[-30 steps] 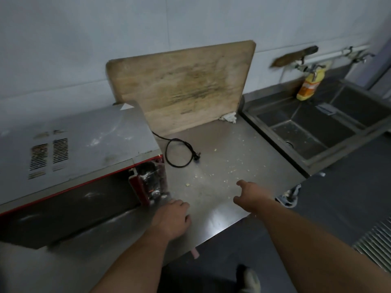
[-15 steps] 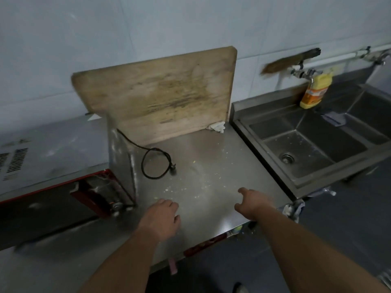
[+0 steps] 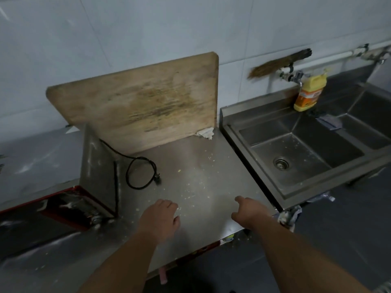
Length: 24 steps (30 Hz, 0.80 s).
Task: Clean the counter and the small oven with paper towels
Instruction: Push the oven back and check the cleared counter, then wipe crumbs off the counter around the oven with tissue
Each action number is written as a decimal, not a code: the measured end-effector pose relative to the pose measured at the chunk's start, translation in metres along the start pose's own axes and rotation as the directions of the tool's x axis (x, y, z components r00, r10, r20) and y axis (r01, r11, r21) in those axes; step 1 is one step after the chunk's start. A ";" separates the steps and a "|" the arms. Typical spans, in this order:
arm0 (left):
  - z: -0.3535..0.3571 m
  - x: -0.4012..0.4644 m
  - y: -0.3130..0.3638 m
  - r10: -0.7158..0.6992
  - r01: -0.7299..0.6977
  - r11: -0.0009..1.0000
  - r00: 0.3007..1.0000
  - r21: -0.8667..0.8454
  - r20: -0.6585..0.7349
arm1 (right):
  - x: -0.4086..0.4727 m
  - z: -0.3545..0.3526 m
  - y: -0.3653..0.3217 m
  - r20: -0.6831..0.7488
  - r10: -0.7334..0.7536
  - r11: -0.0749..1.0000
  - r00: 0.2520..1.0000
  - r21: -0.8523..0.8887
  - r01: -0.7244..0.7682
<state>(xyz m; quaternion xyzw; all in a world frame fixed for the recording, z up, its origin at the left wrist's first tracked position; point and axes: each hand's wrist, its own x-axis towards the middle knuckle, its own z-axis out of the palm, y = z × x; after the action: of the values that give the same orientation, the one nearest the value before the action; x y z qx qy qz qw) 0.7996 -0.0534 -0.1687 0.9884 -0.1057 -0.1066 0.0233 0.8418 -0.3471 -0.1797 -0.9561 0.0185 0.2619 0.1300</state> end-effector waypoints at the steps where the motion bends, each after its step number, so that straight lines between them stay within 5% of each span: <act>1: 0.000 0.003 -0.005 0.001 -0.001 1.000 1.000 -0.007 -0.002 | 0.000 -0.001 0.000 0.003 0.012 1.000 1.000 -0.003 -0.012; 7: -0.003 0.014 -0.029 0.029 -0.030 0.999 0.999 -0.031 -0.044 | 0.006 -0.023 -0.017 -0.039 0.097 0.993 0.995 -0.059 -0.099; 16: -0.006 0.032 -0.082 -0.035 0.036 0.999 0.999 -0.021 0.030 | 0.040 -0.039 -0.085 -0.119 -0.016 0.992 0.993 -0.129 0.000; 24: -0.010 0.065 -0.067 -0.070 0.070 0.997 0.998 -0.033 -0.001 | 0.077 -0.052 -0.064 -0.069 -0.011 0.990 0.998 -0.140 0.001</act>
<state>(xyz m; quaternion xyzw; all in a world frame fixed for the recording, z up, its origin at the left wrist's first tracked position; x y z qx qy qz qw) 0.8776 -0.0022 -0.1767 0.9911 -0.0694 -0.1080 0.0359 0.9412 -0.2961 -0.1601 -0.9715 0.0019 0.2287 0.0627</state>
